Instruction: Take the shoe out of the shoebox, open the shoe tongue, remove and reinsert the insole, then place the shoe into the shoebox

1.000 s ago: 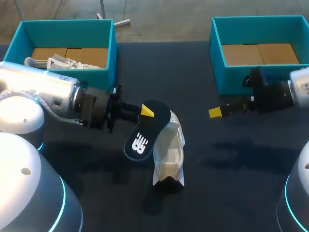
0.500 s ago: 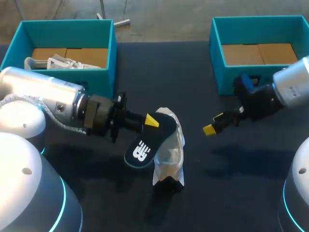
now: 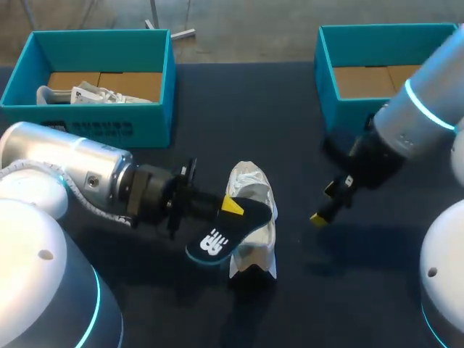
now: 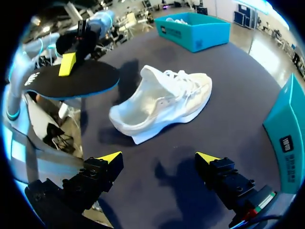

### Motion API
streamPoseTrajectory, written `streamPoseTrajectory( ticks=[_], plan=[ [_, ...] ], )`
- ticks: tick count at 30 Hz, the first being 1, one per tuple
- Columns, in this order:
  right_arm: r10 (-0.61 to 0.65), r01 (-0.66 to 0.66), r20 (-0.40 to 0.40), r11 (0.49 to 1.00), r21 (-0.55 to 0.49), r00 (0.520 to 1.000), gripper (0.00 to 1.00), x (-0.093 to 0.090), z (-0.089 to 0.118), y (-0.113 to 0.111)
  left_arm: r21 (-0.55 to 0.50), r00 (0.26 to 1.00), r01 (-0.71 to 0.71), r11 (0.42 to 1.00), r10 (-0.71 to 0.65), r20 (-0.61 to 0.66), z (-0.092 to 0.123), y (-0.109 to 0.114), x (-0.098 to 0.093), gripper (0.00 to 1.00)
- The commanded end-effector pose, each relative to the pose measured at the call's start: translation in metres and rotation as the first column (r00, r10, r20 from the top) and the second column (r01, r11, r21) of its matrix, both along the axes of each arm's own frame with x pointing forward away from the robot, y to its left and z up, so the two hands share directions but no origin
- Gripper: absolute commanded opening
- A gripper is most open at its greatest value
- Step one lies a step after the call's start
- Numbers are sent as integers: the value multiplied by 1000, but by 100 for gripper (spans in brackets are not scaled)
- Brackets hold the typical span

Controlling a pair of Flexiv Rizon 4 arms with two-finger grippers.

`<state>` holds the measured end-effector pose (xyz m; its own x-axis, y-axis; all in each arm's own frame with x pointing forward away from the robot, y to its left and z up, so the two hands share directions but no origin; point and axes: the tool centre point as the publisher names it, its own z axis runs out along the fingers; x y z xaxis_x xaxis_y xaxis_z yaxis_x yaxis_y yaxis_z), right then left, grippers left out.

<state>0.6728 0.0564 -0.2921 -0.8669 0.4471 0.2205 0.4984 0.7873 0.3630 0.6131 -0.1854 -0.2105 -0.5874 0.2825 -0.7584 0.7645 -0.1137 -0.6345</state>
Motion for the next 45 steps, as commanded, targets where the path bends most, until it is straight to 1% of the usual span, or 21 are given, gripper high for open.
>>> streamPoseTrajectory(
  ticks=[1, 7, 8, 9, 10, 14, 15, 17, 21, 23, 25, 29, 40, 42, 45],
  plan=[
    [31, -32, -9, 970, -239, 999, 100, -3, 4, 8, 13, 1000, -7, 1000, 7, 2, 6, -1, -3, 0],
    [31, -32, -9, 970, -239, 999, 100, -3, 4, 8, 13, 1000, -7, 1000, 7, 2, 6, -1, -3, 0],
    [47, -40, 19, 959, -279, 999, 100, -3, 2, 11, 13, 1000, -7, 1000, 7, 2, 6, -1, -3, 0],
    [60, -49, 32, 961, -271, 998, 100, -4, 0, 13, 2, 1000, 3, 1000, -3, -20, 3, -5, -5, 0],
    [57, -44, 41, 961, -274, 998, 100, -6, -4, 13, -1, 1000, 7, 1000, -7, -31, 0, -7, -7, 0],
    [25, -21, 11, 952, -304, 1000, 100, -9, -25, 9, 9, 999, 5, 1000, -4, -46, -12, -12, -14, 0],
    [19, -13, 17, 948, -319, 1000, 100, -10, -32, 8, -2, 998, 3, 1000, -3, -61, -14, -12, -15, 0],
    [34, -21, 35, 950, -312, 999, 100, -12, -36, 10, 1, 998, 1, 1000, -1, -68, -18, -13, -17, 0],
    [108, -82, 62, 942, -325, 992, 100, -13, -50, 15, 5, 995, 3, 1000, -3, -100, -27, -15, -24, 0],
    [180, -145, 77, 931, -336, 981, 100, -16, -57, 19, 3, 993, -10, 1000, 11, -120, -31, -15, -26, 0],
    [223, -181, 83, 921, -346, 971, 100, -19, -60, 23, -2, 992, -13, 1000, 12, -125, -33, -16, -27, 0],
    [253, -210, 81, 913, -348, 964, 100, -24, -60, 30, -4, 993, -24, 1000, 24, -112, -29, -8, -29, 0],
    [259, -219, 75, 914, -342, 963, 100, -25, -59, 30, -4, 993, -24, 1000, 24, -112, -29, -8, -29, 0],
    [268, -226, 80, 912, -342, 960, 100, -26, -58, 32, 7, 993, -29, 1000, 30, -114, -34, -10, -29, 0],
    [290, -246, 102, 918, -311, 952, 100, -31, -56, 44, -3, 990, -52, 999, 51, -129, -41, -6, -29, 0]
  ],
)
